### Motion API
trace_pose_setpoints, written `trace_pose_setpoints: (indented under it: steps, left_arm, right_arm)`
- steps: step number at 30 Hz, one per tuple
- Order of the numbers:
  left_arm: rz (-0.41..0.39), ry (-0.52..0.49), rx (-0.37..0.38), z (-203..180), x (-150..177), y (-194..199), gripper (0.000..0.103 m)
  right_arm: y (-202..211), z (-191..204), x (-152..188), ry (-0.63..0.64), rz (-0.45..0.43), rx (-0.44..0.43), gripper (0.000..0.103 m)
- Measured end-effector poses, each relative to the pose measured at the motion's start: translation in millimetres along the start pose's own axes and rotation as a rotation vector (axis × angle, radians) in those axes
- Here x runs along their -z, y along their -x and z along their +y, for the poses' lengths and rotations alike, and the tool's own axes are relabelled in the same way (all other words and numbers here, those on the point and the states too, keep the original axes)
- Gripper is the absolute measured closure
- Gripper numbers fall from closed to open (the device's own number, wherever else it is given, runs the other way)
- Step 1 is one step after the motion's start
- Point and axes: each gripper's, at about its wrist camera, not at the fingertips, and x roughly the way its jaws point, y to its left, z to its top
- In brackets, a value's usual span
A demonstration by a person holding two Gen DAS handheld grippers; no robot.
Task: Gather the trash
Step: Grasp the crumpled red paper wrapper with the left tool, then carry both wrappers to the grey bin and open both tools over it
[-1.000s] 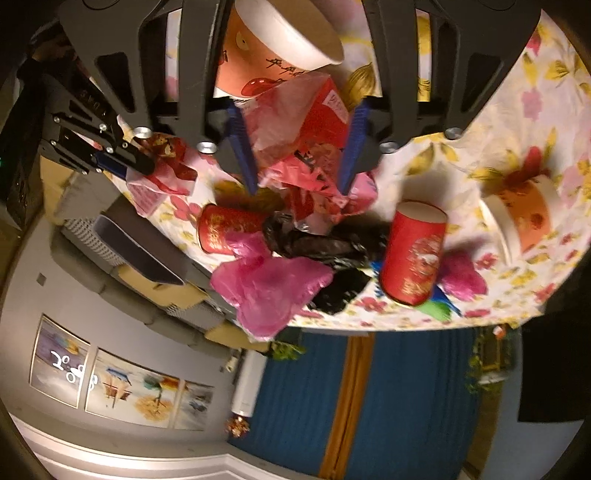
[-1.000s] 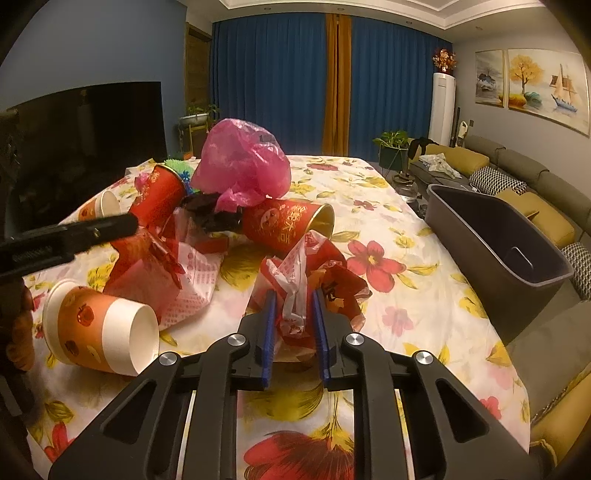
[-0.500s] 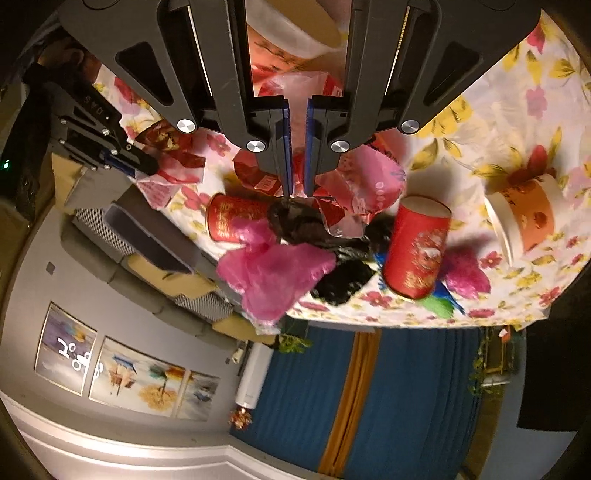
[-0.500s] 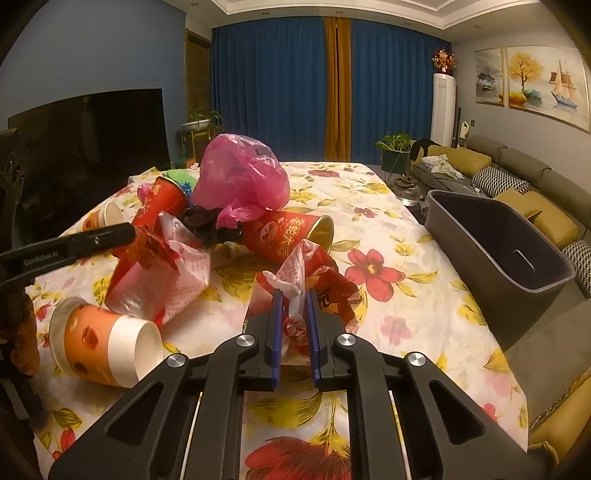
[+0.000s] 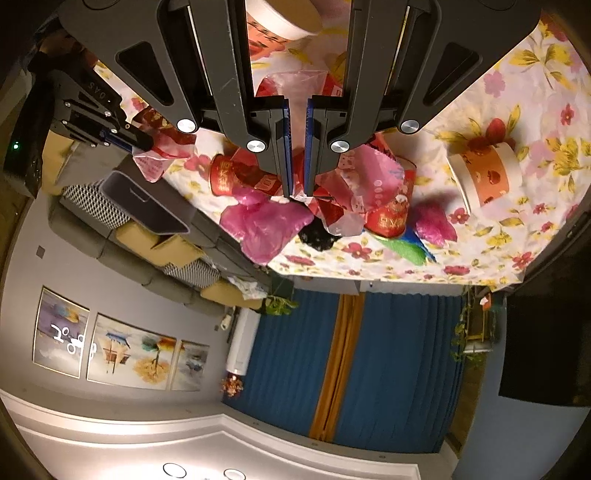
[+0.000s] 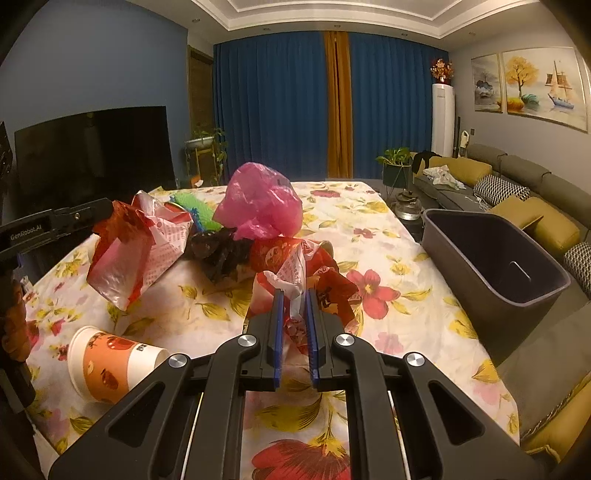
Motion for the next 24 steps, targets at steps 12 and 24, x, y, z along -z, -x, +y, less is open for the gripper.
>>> trace_pose_setpoints:
  steps: [12, 24]
  left_arm:
    - [-0.085, -0.027, 0.03, -39.8, -23.9, 26.1, 0.098]
    - [-0.108, -0.088, 0.107, -124.5, -43.5, 7.8, 0.098]
  right_arm:
    - [24.3, -14.4, -20.1, -0.013, -0.082, -0.013, 0.091]
    - [56.2, -67.2, -40.0, -0.037, -0.174, 0.073, 0.091]
